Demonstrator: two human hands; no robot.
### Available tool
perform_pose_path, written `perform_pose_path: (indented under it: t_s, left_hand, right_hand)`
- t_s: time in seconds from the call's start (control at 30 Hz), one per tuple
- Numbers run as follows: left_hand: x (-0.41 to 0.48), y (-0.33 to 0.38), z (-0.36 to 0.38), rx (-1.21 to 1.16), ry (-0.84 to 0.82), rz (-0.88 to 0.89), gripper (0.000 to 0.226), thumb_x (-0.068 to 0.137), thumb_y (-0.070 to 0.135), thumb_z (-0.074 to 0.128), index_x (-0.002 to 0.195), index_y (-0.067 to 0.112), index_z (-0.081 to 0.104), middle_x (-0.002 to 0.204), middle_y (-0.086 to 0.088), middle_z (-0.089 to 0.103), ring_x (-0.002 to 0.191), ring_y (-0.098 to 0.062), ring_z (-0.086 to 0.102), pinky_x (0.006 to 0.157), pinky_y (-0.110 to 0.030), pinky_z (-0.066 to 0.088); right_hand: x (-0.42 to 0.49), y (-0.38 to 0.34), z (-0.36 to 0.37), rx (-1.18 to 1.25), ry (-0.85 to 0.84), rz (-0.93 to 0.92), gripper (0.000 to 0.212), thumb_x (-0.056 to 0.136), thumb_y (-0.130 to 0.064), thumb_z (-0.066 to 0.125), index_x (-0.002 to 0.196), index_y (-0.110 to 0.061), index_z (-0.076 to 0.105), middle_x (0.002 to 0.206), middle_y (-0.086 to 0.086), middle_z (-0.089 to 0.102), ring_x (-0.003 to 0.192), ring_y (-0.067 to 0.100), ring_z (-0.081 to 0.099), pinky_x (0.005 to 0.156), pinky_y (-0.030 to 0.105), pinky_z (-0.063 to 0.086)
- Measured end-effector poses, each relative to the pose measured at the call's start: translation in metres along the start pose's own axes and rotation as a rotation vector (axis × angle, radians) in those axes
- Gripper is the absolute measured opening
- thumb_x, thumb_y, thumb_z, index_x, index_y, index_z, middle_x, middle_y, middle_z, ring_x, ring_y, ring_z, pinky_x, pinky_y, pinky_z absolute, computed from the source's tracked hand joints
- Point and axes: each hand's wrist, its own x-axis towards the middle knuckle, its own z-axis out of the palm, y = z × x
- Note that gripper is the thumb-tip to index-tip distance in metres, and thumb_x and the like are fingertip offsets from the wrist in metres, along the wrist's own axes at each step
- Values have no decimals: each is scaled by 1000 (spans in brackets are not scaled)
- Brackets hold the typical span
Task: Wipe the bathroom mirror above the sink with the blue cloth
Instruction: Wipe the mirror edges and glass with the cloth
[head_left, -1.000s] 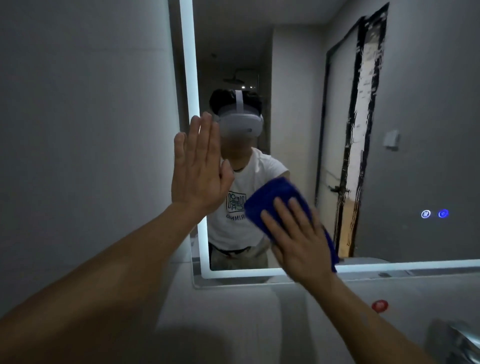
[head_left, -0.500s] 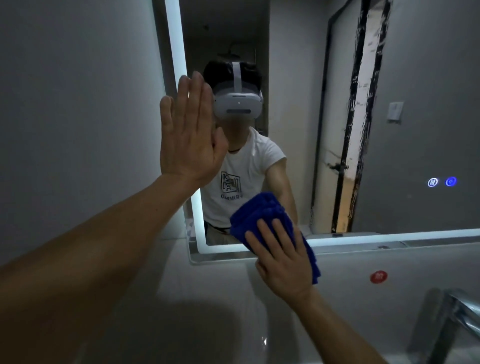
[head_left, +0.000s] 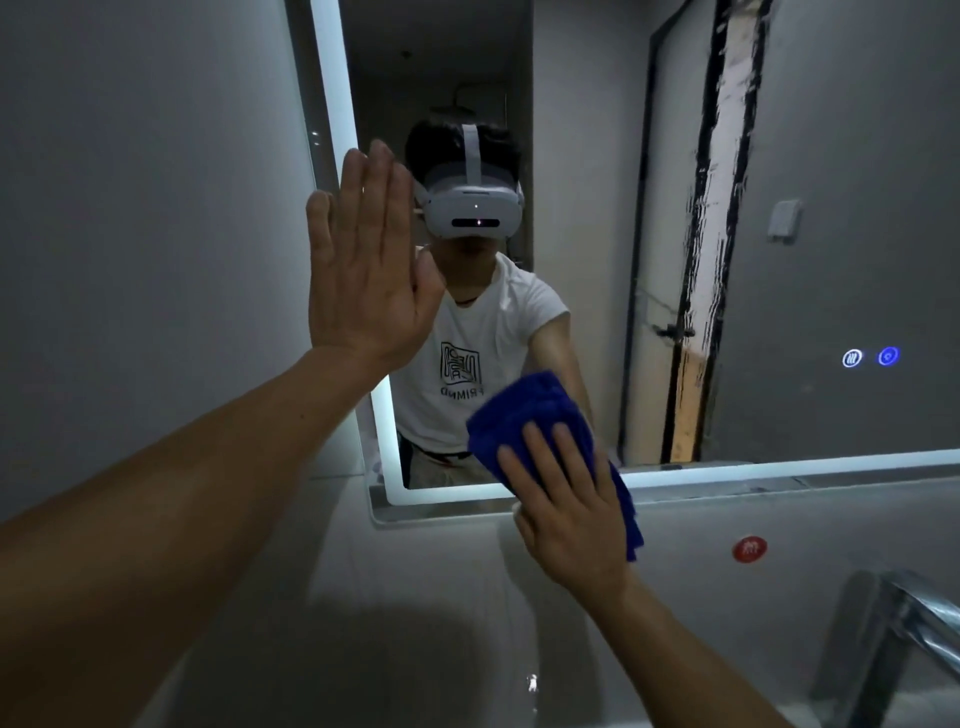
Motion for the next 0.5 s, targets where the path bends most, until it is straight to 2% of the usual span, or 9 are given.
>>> perform_pose_path:
  t_s: [0.1, 0.17, 0.23, 0.33, 0.43, 0.5]
  left_hand:
    - [1, -1, 0, -3, -5, 9, 67, 101, 40, 23, 159, 11, 6, 167, -11, 5, 153, -28, 2, 121, -43, -7]
    - [0, -2, 0, 1, -5, 9, 66, 101, 40, 24, 159, 12, 7, 167, -10, 5, 153, -28, 2, 121, -41, -9]
    - [0, -1, 1, 10, -3, 9, 66, 102, 40, 24, 159, 13, 6, 167, -10, 5, 154, -28, 3, 121, -42, -8]
    - [0, 0, 1, 6, 5, 11, 66, 102, 41, 24, 159, 13, 7, 167, -9, 7, 153, -28, 4, 122, -46, -2]
    - [0, -1, 0, -10, 1, 13, 65, 102, 41, 24, 159, 13, 9, 166, -9, 8, 153, -27, 3, 122, -45, -2]
    - [-1, -1, 1, 4, 0, 20, 65, 101, 41, 24, 159, 13, 9, 167, -9, 7, 153, -26, 1, 122, -43, -5]
  right_hand:
    - [22, 27, -12, -26, 4, -10, 79, 87, -26, 62, 155, -26, 21, 166, 2, 3, 152, 28, 7, 122, 51, 7]
    - [78, 44, -26, 0, 70, 137, 75, 92, -31, 57, 155, -25, 16, 166, 5, 5, 152, 28, 3, 121, 52, 7]
    - [142, 55, -41, 37, 160, 303, 68, 94, -30, 51, 155, -22, 23, 163, 11, 17, 151, 31, 9, 120, 54, 11]
    - [193, 55, -51, 55, 209, 407, 69, 89, -26, 50, 154, -19, 29, 161, 14, 23, 149, 35, 15, 120, 56, 13]
    - [159, 36, -41, 51, 168, 350, 71, 92, -26, 55, 155, -19, 25, 163, 12, 17, 151, 32, 9, 121, 54, 12]
    - [107, 27, -30, 28, 85, 189, 76, 92, -28, 63, 155, -20, 22, 164, 9, 13, 152, 31, 7, 121, 52, 10]
